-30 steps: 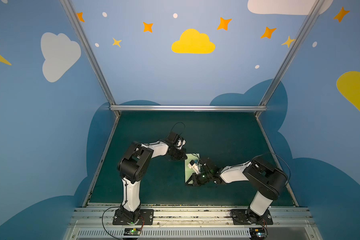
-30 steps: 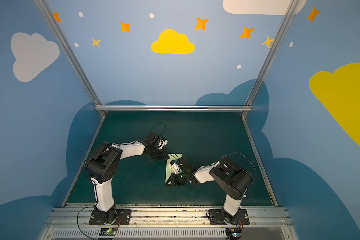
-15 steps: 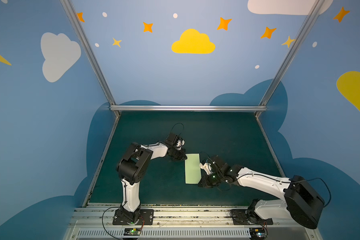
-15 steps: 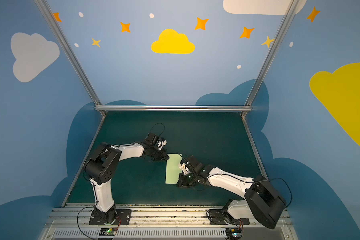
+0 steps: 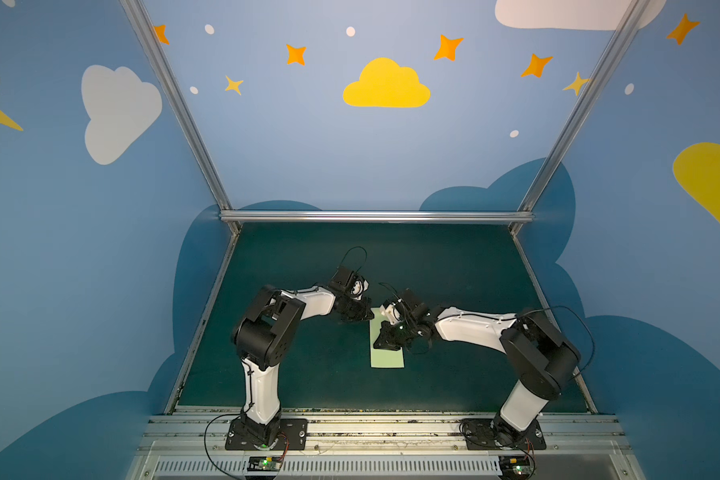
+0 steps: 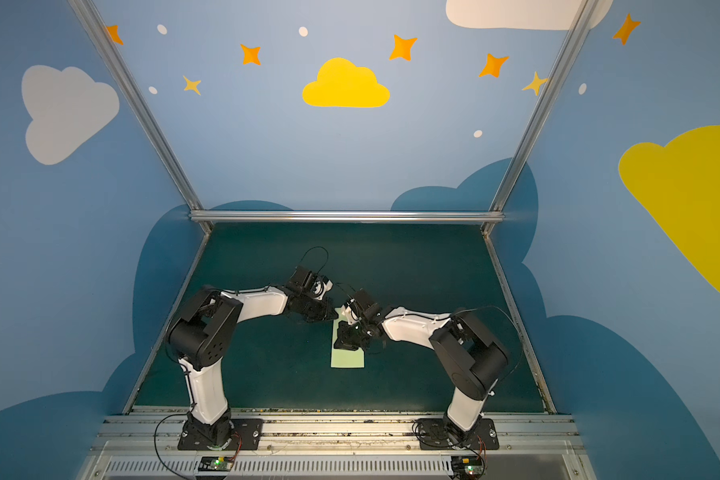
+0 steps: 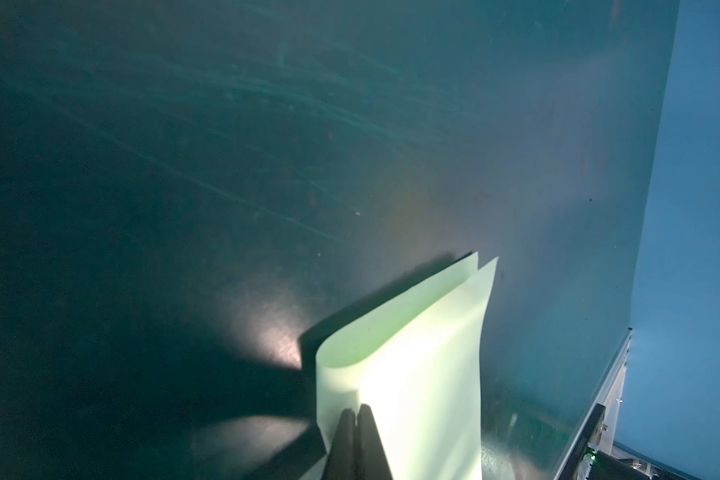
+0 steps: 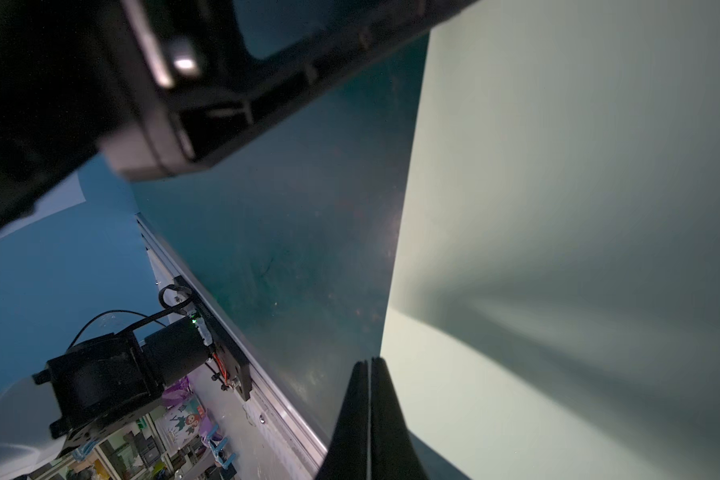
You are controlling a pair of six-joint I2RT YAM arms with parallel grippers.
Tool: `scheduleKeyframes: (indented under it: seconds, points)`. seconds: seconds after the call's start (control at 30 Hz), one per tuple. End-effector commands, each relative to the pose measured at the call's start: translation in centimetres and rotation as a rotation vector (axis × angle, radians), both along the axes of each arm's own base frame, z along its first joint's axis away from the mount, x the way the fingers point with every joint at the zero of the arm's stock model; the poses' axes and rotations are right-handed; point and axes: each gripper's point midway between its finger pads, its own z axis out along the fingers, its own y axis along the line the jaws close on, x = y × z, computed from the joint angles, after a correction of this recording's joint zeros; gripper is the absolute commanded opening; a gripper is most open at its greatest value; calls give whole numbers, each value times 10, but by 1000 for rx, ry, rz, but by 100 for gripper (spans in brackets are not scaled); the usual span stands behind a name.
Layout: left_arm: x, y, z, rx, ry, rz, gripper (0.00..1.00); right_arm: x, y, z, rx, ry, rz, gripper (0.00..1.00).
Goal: Fold a paper plane with a square sheet of paper (fold left side to right side)
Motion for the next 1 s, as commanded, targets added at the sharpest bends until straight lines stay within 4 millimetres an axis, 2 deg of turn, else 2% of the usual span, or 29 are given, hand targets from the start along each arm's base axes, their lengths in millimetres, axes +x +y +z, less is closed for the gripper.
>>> scheduleKeyframes:
  seconds: [0.0, 0.13, 0.3, 0.4, 0.53, 0.77, 0.97]
  points:
    - [-17, 19, -22, 93, 81, 22, 4, 0, 4, -10, 9, 28, -9, 0]
    - [-13, 13, -11, 70, 74, 12, 4, -7, -4, -33, -13, 68, -27, 0]
    - [-5, 8, 22, 36, 36, 13, 4, -15, -14, -47, -39, 93, -43, 0]
    - [-9, 6, 38, -8, 26, 29, 4, -18, -19, -50, -50, 97, -55, 0]
    - [-25, 2, 44, -60, 32, 43, 4, -19, -21, -51, -54, 100, -57, 0]
    - [-52, -11, 28, -73, 58, 16, 4, -21, -24, -52, -68, 105, -59, 0]
    - [-60, -2, 0, -15, 89, 45, 4, -21, -24, -52, -72, 105, -62, 0]
